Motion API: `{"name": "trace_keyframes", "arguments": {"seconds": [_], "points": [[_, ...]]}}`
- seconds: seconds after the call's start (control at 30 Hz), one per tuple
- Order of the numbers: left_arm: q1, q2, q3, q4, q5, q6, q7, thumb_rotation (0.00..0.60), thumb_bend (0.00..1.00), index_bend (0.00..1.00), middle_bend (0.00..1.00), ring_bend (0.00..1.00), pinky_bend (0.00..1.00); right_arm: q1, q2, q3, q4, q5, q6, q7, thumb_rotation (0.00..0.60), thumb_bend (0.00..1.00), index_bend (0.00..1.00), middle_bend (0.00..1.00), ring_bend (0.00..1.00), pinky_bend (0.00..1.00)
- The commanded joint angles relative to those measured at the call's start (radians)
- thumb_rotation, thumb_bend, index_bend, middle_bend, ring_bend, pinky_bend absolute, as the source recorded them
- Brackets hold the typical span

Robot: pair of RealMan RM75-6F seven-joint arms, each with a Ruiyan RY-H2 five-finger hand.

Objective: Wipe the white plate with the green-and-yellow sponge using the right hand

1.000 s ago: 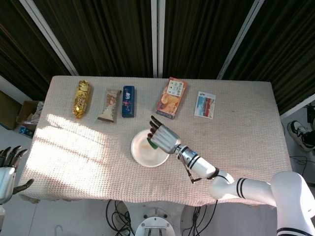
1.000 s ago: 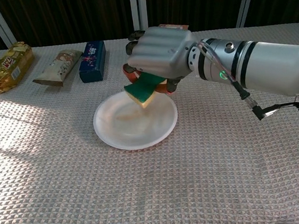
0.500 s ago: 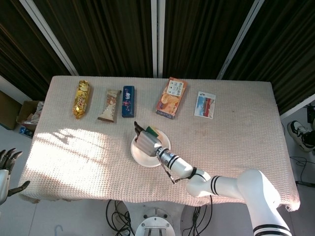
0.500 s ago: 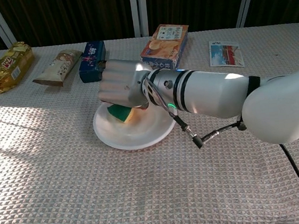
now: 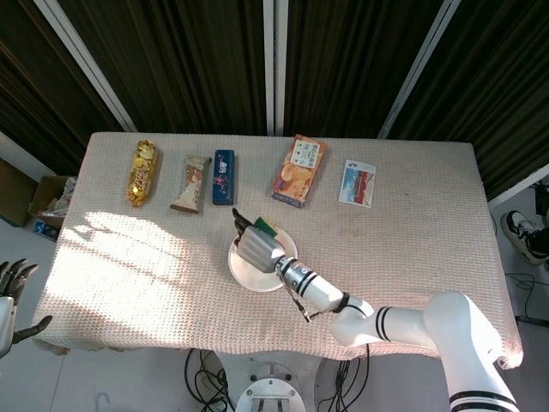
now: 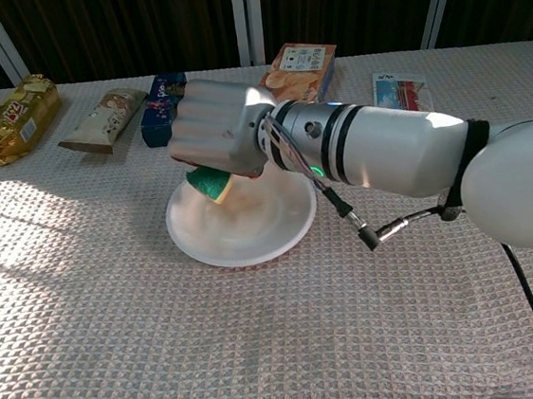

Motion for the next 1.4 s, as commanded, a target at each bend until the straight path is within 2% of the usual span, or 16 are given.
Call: {"name": "trace_keyframes", "arguments": {"seconds": [0.03, 0.27, 0.53, 0.67, 0.93, 1.2, 1.4], "points": [[0.003, 0.000, 0.002, -0.002, -0.003, -0.001, 0.000, 0.600, 0.00, 0.18, 0.12, 0.08, 0.11, 0.009, -0.037, -0.033, 0.052, 0.005, -0.026, -0.026, 0.600, 0.32, 0.69, 0.42, 0.19, 0.05], [0.005, 0.002, 0.000, -0.007, -0.002, 0.002, 0.004, 0.600, 0.00, 0.18, 0.12, 0.08, 0.11, -0.005, -0.054, -0.058, 0.106, -0.007, -0.004, -0.034, 0.600, 0.32, 0.70, 0.43, 0.19, 0.01], [0.009, 0.008, -0.004, -0.019, 0.002, 0.014, 0.013, 0.600, 0.00, 0.18, 0.12, 0.08, 0.11, -0.043, 0.031, -0.045, -0.001, -0.031, 0.067, 0.025, 0.600, 0.32, 0.70, 0.43, 0.19, 0.00], [0.010, 0.009, -0.002, -0.026, 0.005, 0.014, 0.019, 0.600, 0.00, 0.18, 0.12, 0.08, 0.11, -0.040, 0.016, -0.054, 0.001, -0.021, 0.043, 0.021, 0.600, 0.32, 0.70, 0.43, 0.19, 0.00], [0.011, 0.009, -0.001, -0.032, 0.001, 0.008, 0.026, 0.600, 0.00, 0.18, 0.12, 0.08, 0.11, -0.031, -0.055, -0.080, 0.110, -0.006, -0.004, -0.012, 0.600, 0.32, 0.70, 0.43, 0.19, 0.00], [0.011, 0.011, -0.005, -0.034, 0.001, 0.011, 0.026, 0.600, 0.00, 0.18, 0.12, 0.08, 0.11, -0.052, 0.016, -0.066, 0.037, -0.038, 0.054, 0.017, 0.600, 0.32, 0.70, 0.43, 0.19, 0.00], [0.010, 0.009, -0.004, -0.035, 0.006, 0.010, 0.028, 0.600, 0.00, 0.18, 0.12, 0.08, 0.11, -0.046, 0.008, -0.086, 0.045, -0.019, 0.011, -0.025, 0.600, 0.33, 0.70, 0.43, 0.19, 0.00]]}}
